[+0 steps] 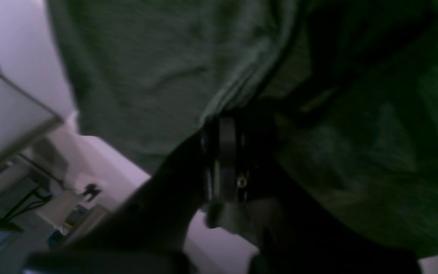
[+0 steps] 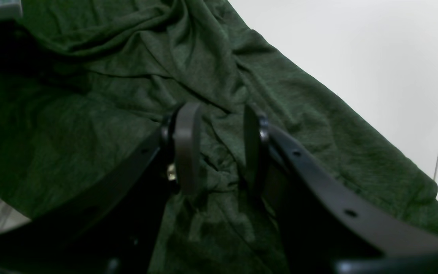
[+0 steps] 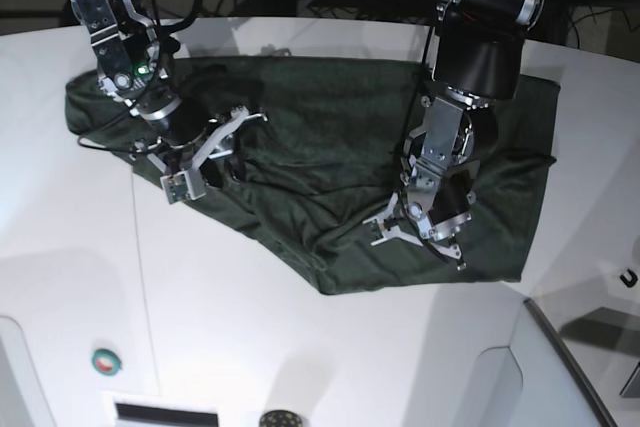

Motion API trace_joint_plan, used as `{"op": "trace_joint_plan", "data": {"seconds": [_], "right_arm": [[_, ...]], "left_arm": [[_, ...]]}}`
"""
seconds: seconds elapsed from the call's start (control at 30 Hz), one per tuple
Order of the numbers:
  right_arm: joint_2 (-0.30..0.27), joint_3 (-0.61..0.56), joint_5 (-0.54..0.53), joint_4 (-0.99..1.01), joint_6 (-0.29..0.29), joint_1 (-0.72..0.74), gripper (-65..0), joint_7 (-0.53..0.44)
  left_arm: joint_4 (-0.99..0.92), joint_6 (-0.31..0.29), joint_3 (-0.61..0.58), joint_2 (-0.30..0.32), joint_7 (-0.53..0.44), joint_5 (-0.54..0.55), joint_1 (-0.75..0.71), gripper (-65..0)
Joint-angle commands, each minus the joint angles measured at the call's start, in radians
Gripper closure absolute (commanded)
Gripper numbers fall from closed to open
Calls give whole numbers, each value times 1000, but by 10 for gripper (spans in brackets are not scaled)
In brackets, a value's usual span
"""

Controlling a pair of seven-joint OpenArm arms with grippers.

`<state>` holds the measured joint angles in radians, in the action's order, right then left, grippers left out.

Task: Layout the t-shirt on the table in an organized manner, then fold the t-shirt properly

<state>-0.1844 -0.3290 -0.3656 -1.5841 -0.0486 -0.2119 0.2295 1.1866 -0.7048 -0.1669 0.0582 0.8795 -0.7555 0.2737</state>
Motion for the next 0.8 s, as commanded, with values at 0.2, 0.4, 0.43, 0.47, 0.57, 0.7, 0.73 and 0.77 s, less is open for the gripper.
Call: {"op": "trace_joint_plan", "data": {"seconds": [0.2,0.4,0.43,0.47,0.57,0.7,0.73,0.77], "right_arm": [[-4,5,-5,-20,-7,16,-176,-25],[-4,5,-5,-20,-7,16,-176,-25],[-4,5,-5,-20,-7,16,-176,-25],[-4,5,-5,-20,-7,16,-176,-25],[-4,5,-5,-20,-7,16,-176,-25],[-4,5,-5,-20,-7,16,-176,-25],[-4,5,-5,-20,-7,18,-176,-25],[-4,5,-5,-20,-7,21,-176,-25]], "left_arm": [[-21,7,0,1,54,-8,77,0],[-107,7,0,1,51,-6,144,0],[-118,7,0,1,51,-6,155,0],[-127,7,0,1,51,-6,164,0],[-158,7,0,1,51,-6,187,0],[-176,7,2,-1,56,-6,207,0],[-176,7,2,-1,56,-6,207,0],[-176,7,2,-1,56,-6,207,0]]}}
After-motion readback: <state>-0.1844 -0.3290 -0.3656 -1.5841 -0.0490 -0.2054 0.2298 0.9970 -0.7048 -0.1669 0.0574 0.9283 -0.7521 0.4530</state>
